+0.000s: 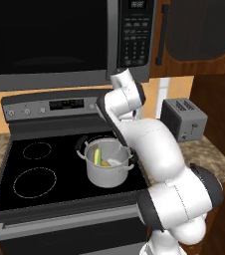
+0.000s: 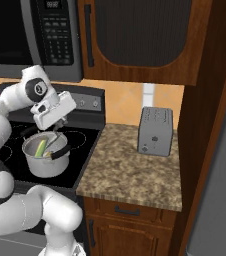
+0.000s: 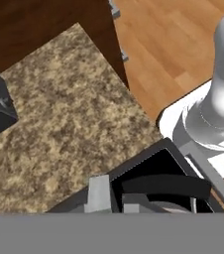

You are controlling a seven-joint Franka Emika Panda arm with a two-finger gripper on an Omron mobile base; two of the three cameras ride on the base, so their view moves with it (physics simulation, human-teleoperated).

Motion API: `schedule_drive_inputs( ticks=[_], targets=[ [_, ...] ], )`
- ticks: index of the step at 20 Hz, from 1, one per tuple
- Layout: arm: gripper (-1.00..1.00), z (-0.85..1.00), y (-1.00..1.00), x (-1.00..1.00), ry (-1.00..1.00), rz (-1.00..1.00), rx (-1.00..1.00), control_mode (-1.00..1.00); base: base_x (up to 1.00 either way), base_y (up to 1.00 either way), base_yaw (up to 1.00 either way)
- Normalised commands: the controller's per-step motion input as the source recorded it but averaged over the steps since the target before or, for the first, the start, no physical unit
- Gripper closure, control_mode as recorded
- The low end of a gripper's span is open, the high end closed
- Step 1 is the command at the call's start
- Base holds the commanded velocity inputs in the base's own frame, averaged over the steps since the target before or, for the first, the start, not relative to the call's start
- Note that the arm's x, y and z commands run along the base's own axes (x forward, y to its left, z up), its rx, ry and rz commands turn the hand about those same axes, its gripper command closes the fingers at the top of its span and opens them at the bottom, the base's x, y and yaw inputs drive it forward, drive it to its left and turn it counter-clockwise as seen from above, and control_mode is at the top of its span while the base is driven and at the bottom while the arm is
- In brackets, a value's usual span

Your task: Put the cucumber and corn in the pot. Retrieve the spatula and lightly stir the vegetables in the pot.

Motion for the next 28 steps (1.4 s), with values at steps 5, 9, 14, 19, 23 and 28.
schedule_drive_inputs(
  ticks=[5, 9, 14, 19, 23, 28],
  targets=[
    [1.00, -0.48, 0.49, 0.42, -0.21, -0.03, -0.31, -1.00, 0.00, 0.00, 0.00],
    [1.00, -0.91, 0.55, 0.28, -0.07, -0.03, -0.24, -1.00, 0.00, 0.00, 0.00],
    [1.00, -0.65, 0.56, 0.05, 0.00, -0.08, -0.17, -1.00, 0.00, 0.00, 0.00],
    [1.00, 0.21, 0.35, 0.02, 0.00, -0.17, -0.01, -1.00, 0.00, 0.00, 0.00],
    [1.00, 0.62, 0.27, -0.05, -0.07, -0.16, 0.00, -1.00, 0.00, 0.00, 0.00],
    [1.00, 0.33, 0.14, -0.19, -0.05, -0.12, 0.00, -1.00, 0.00, 0.00, 0.00]
  ],
)
